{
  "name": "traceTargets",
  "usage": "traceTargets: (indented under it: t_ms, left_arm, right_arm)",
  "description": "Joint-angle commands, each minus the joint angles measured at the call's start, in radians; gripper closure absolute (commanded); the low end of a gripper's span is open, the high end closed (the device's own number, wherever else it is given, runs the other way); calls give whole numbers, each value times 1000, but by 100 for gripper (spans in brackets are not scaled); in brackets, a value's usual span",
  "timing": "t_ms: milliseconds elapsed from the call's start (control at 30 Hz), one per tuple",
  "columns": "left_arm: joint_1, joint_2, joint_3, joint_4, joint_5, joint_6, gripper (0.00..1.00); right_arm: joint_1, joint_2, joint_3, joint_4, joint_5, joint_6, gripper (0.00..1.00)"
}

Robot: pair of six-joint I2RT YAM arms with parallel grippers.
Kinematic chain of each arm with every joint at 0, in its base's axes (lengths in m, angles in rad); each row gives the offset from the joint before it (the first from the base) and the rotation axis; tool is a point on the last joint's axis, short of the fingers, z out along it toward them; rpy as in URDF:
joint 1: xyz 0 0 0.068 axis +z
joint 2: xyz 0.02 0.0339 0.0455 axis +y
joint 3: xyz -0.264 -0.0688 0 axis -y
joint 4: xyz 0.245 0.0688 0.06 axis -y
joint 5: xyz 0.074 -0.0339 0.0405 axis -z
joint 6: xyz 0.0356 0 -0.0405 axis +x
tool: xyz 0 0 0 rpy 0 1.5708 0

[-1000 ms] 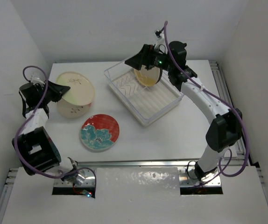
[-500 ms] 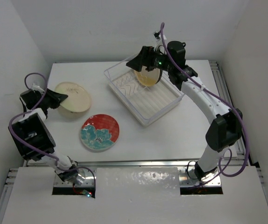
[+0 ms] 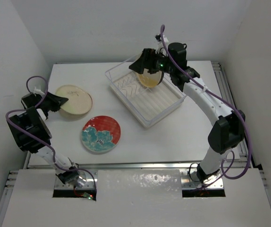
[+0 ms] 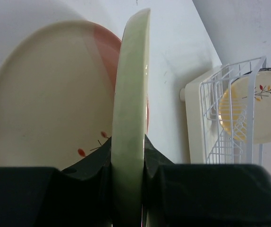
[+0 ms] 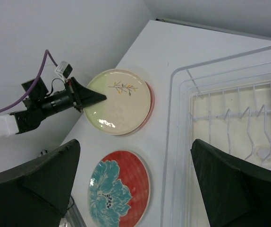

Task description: Unload the plates from the dish rack

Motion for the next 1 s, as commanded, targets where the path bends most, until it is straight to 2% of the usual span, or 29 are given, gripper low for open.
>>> traceTargets:
  t_ms: [0,33,67,100,167,267,600,833,967]
  left_arm:
    - [10,0,49,102,70,8,85]
    - [10,9,52,90,72,18,79]
    - [10,17,58,73,75,29,64]
    - [10,24,67,46,72,67,54]
    - [10,46,119,-92,11,130,39]
    - [12,46,162,-201,-57,251,30]
    - [-16,38,212,-376,-247,492,19]
    - [-36,55,231,-442,-316,600,23]
    - [-80,49,248,-478,-419,679,24]
  right_arm:
    - [-5,-42,17,3,18,-20,1]
    - [-5,-42,19,0,18,-22,1]
    - [-5,-42,22,-1,18,-23,1]
    - [-5,-42,25,-9,21,-26,1]
    - [-5,-41,27,-13,23,-32,1]
    - [-5,-42,27,-12,22,-31,1]
    - [-5,-41,21,5,15,-22,1]
    - [-5,-41,14,8,9,-20,1]
    - [-5,-41,7,8,11,-22,1]
